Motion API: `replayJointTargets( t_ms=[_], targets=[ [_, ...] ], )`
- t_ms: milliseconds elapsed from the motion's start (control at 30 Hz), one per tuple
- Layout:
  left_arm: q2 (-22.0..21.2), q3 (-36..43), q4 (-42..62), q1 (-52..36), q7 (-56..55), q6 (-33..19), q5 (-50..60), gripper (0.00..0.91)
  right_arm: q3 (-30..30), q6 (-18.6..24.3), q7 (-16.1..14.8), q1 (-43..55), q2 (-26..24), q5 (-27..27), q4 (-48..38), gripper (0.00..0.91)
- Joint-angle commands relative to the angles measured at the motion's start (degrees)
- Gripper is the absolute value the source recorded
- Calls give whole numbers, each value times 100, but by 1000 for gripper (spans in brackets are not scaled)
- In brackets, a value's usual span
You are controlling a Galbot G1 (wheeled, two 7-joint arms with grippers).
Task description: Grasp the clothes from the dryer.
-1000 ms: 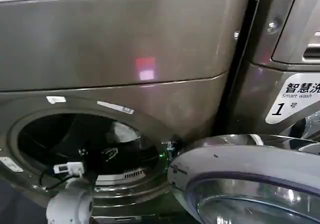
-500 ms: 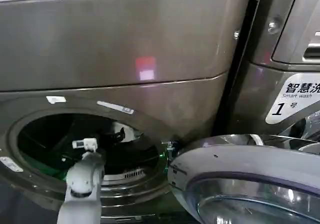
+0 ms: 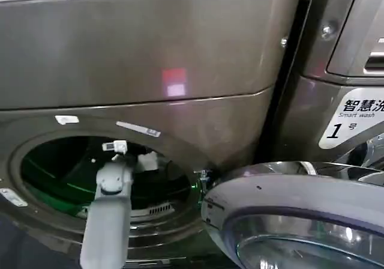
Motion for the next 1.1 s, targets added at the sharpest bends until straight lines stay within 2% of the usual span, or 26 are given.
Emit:
replayJointTargets(
  t_ms=[33,100,267,333,433,633,1100],
  targets=[
    [99,-130,1150,-1021,3054,-3041,4014,907,-62,67,-12,-82,76,1,-48,907],
    [121,-154,1160,-1088,3490,-3258,4197,907,-88,64,-11,-63,78,0,-31,907],
    [247,-190,1235,-1345,5078,-3355,3994,907,-152,61,-44,-27,53,-15,-35,907],
    [261,-187,1291,-1447,5222,-3543,4117,907,-169,62,-45,-17,53,-32,-33,907],
    [268,-225,1543,-1653,5226,-4095,4586,907,-166,55,-54,-12,49,-112,-26,907],
    [333,-190,1781,-1792,5229,-4480,4910,907,-135,79,-57,-32,25,-136,-110,907],
    [490,222,2559,-1951,4946,-4182,5309,907,-208,131,-90,3,84,-198,-124,907]
  ],
)
